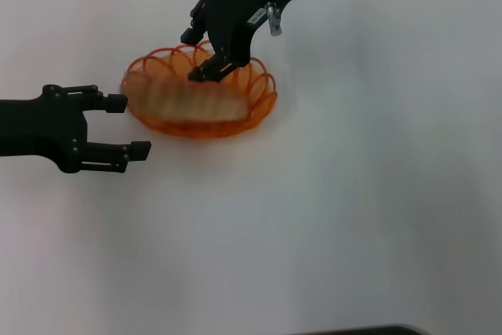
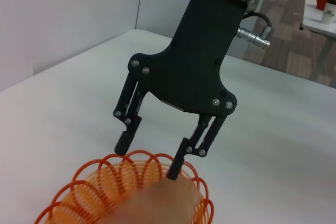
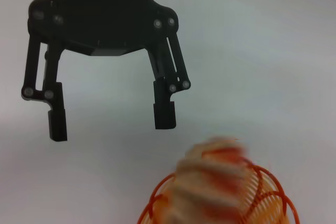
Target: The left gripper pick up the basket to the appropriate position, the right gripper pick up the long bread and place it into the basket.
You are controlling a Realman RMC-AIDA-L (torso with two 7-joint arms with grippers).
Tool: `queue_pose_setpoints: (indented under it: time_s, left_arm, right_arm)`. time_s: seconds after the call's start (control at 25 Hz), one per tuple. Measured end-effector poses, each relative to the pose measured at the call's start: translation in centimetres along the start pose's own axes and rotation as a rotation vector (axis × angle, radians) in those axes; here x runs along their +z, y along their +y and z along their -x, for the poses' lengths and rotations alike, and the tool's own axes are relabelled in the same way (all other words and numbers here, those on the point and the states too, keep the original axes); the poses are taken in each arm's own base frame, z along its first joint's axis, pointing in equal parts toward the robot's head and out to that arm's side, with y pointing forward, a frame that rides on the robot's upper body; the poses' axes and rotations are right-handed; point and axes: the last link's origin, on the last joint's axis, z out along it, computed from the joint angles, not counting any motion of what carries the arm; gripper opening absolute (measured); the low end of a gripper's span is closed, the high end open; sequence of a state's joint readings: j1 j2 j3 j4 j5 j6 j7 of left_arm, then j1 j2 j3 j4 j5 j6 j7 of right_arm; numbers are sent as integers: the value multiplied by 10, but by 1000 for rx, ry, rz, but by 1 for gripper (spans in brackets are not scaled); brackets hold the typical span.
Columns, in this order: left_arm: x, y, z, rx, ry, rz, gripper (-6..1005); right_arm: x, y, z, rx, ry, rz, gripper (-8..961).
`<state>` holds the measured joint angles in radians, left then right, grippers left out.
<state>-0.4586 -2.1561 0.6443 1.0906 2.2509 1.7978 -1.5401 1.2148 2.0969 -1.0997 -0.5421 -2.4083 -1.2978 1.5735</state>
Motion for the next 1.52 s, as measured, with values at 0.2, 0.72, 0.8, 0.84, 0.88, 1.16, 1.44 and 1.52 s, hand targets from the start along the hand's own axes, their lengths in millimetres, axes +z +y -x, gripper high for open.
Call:
queue_pose_setpoints:
  time_s: [0.2, 0.72, 0.8, 0.84, 0.88, 1.16, 1.44, 1.52]
  left_arm:
    - [0, 0, 0, 0, -1, 0, 858]
    - [0, 0, 0, -3, -1, 1, 857]
    - [0, 1, 0, -5, -1, 5, 857]
    - [0, 1, -1, -5, 0, 7, 857]
    - [0, 1, -1, -4, 0, 9, 856]
    - [0, 1, -3, 0, 6, 8, 856]
    - [-1, -3, -2, -6, 13, -19, 858]
    - [-1, -3, -2, -8, 16, -20, 858]
  right_arm:
    - [0, 0, -1, 2, 0, -2, 607]
    - [0, 1, -5, 20, -19, -10, 698]
    - [-1, 1, -6, 24, -26, -11, 697]
    - [-1, 1, -6, 27, -32, -13, 697]
    - [-2, 1, -6, 29, -39, -17, 696]
    - [-17, 5, -14, 61, -133, -48, 692]
    - [-43, 30, -42, 148, -342, -74, 689]
    - [-50, 41, -58, 187, -402, -73, 689]
